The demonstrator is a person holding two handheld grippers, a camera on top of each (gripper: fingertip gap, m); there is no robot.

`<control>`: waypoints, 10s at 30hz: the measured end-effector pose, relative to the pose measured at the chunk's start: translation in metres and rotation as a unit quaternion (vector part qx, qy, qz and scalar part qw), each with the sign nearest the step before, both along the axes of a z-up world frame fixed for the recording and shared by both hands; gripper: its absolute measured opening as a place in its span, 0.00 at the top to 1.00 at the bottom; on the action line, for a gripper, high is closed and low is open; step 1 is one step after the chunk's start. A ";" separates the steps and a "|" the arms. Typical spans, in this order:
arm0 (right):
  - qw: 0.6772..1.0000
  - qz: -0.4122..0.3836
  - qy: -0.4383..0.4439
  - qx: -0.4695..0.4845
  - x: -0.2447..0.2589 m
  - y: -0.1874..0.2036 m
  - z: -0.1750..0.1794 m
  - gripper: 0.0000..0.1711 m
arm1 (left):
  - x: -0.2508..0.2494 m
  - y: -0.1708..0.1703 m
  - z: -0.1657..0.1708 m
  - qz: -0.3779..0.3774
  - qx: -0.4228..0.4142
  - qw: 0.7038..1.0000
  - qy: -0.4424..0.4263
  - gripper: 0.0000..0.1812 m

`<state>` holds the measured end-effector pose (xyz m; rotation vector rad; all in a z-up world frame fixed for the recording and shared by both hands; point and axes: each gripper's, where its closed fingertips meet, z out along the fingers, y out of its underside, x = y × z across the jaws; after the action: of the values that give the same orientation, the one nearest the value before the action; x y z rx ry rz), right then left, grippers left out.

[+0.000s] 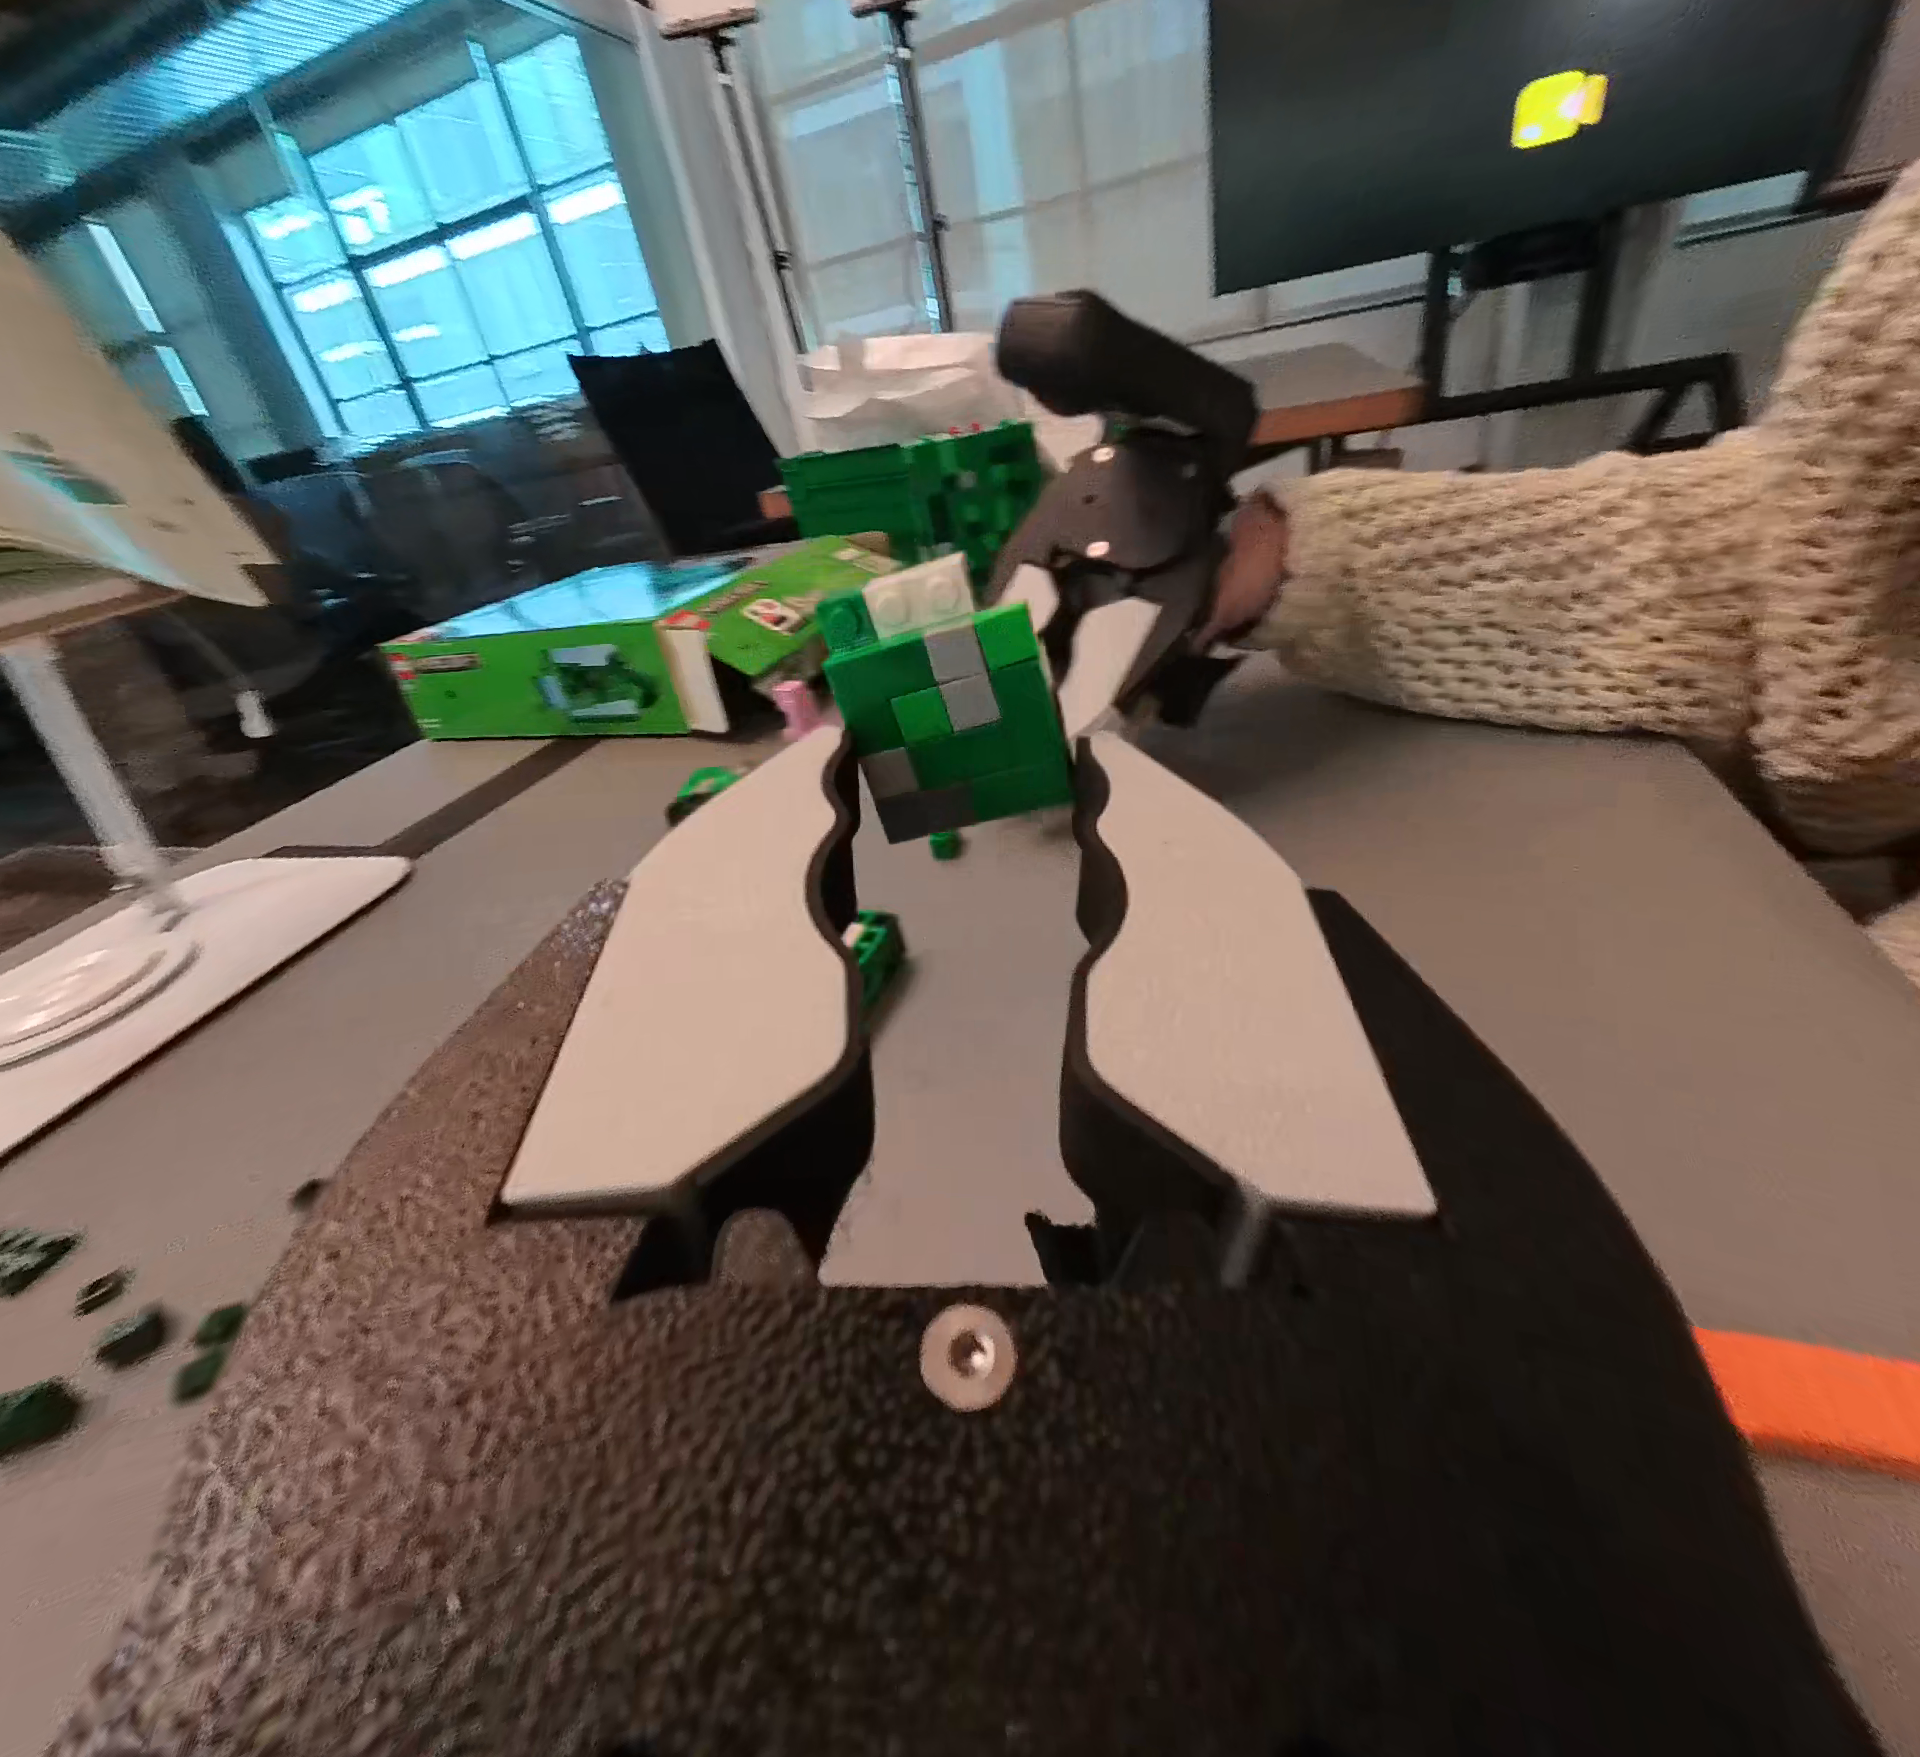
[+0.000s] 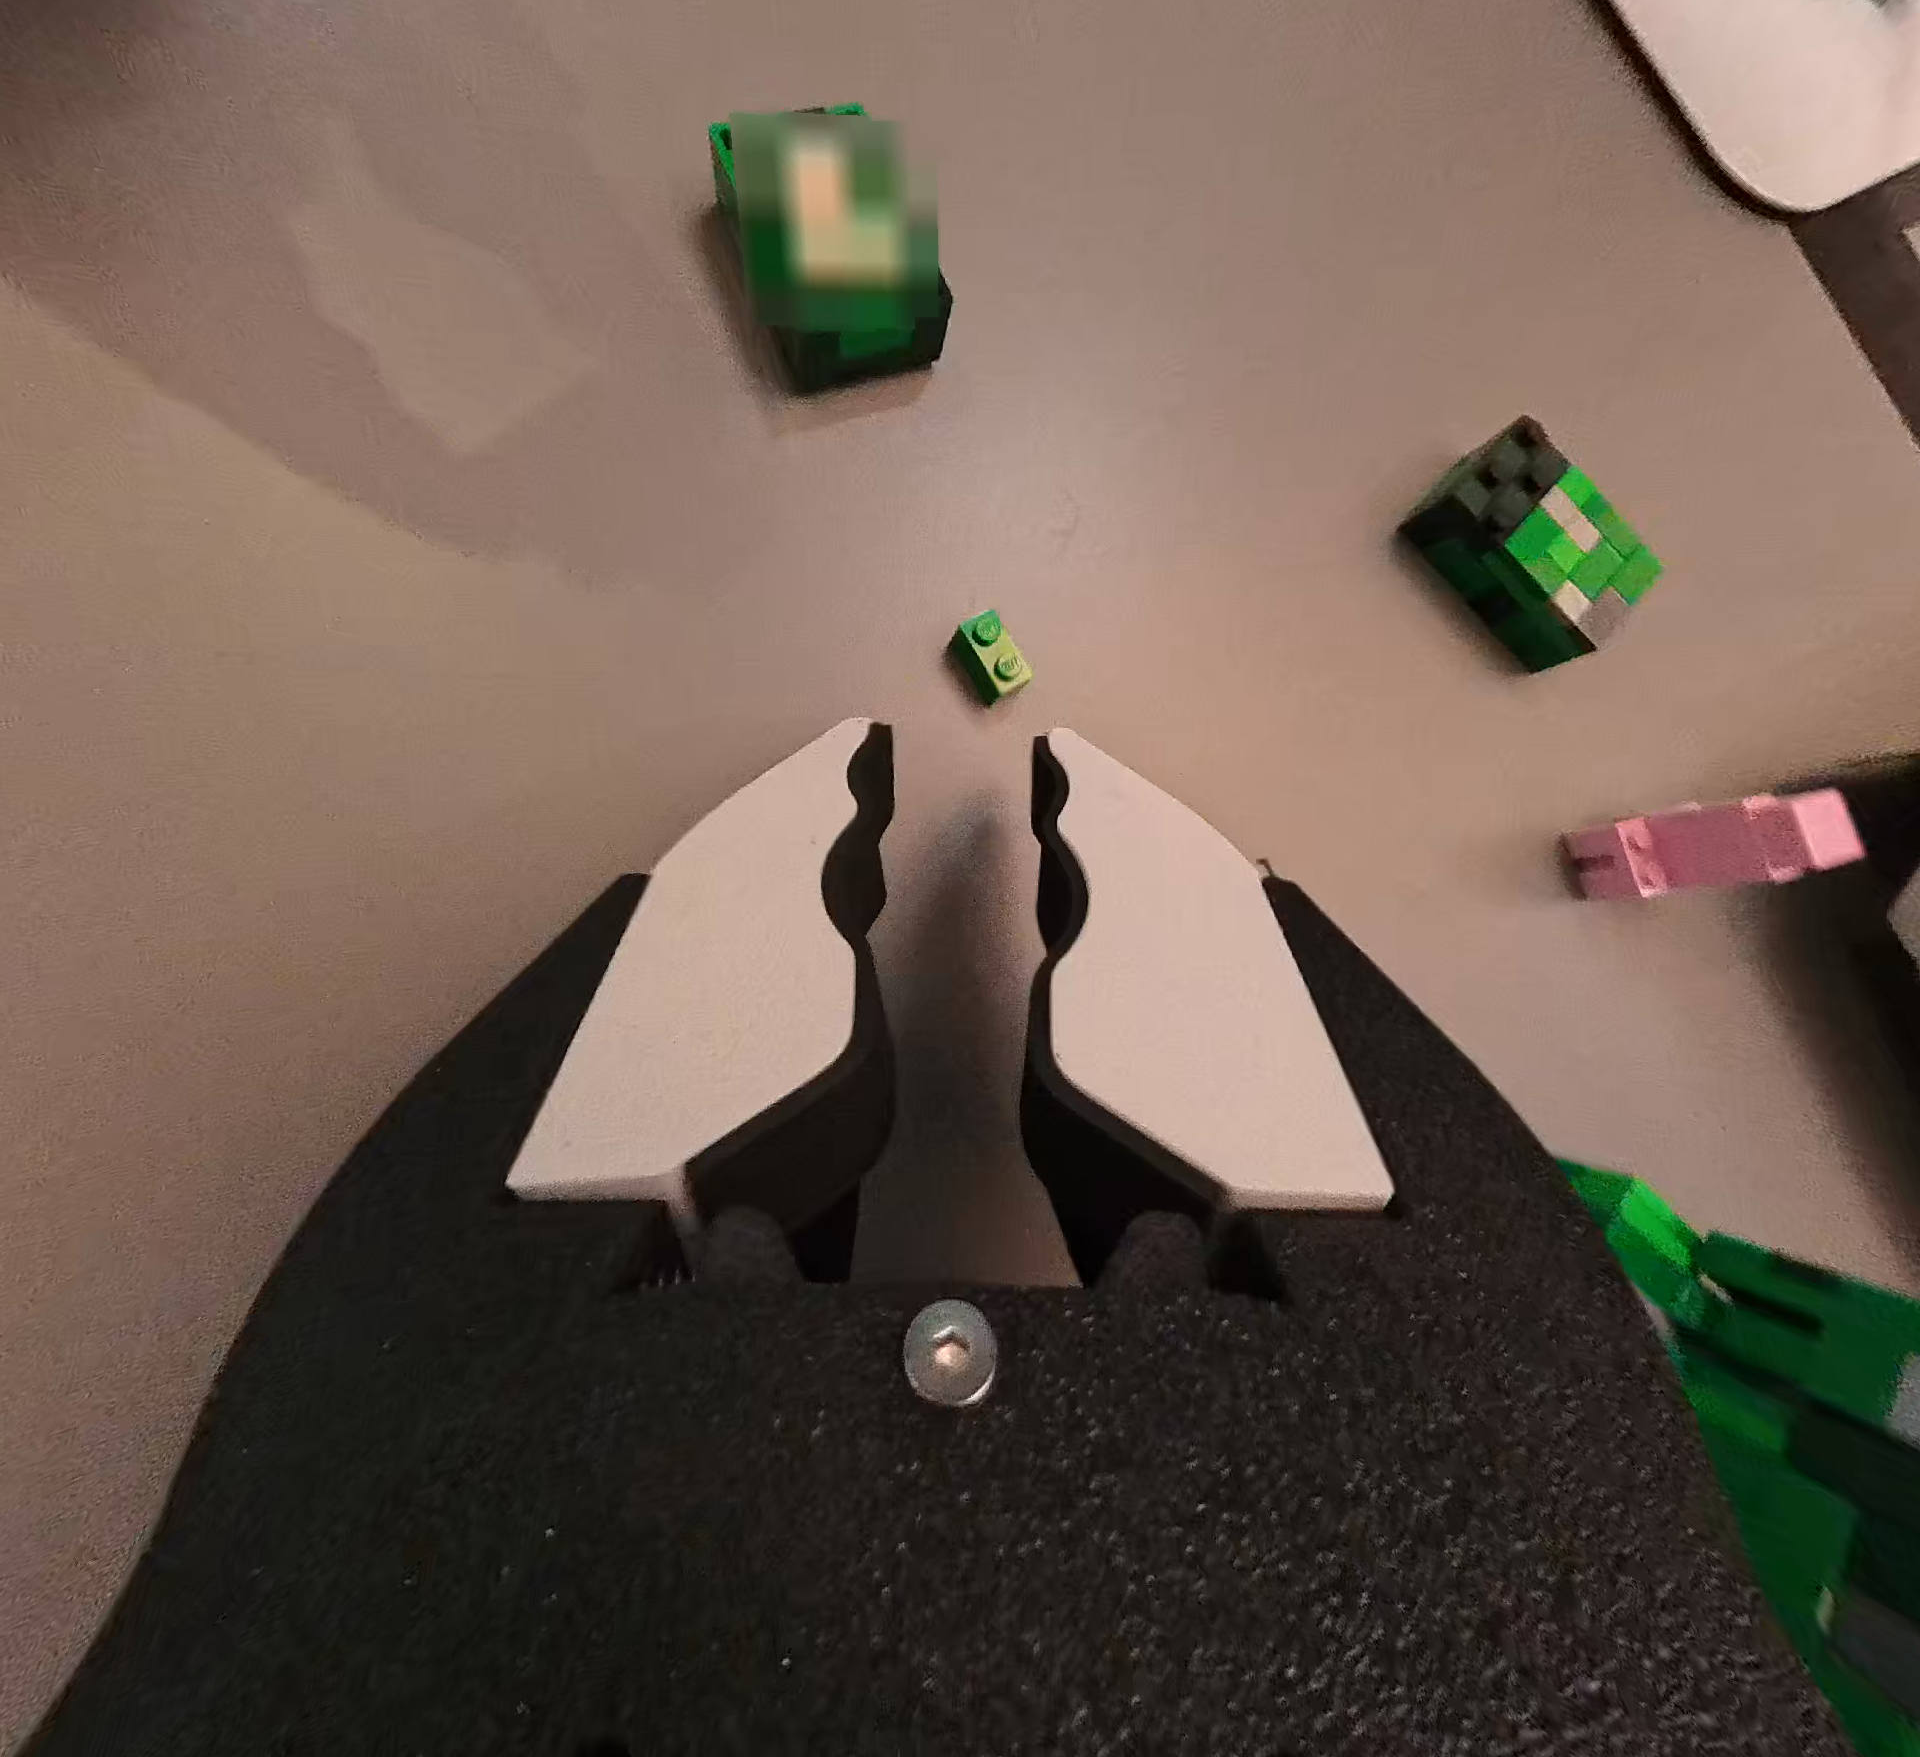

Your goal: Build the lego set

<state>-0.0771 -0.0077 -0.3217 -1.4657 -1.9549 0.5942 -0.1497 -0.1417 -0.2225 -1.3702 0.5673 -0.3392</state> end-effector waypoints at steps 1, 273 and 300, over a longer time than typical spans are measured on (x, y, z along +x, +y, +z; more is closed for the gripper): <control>1.000 0.010 0.001 -0.005 -0.003 0.000 -0.002 0.84 | 0.004 -0.001 -0.002 -0.014 -0.005 1.000 -0.001 0.79; 0.749 0.419 -0.164 0.486 -0.085 -0.140 0.147 0.84 | 0.003 -0.008 0.034 -0.139 -0.074 0.908 -0.388 0.79; 0.750 0.600 -0.254 0.117 -0.007 -0.185 0.132 0.79 | 0.082 -0.056 0.020 -0.424 -0.225 0.827 -0.293 0.79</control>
<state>-0.0845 -0.1931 -0.1897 0.0224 -3.1695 0.4028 -0.0675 -0.1975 -0.2025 -1.2799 0.5619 -1.6511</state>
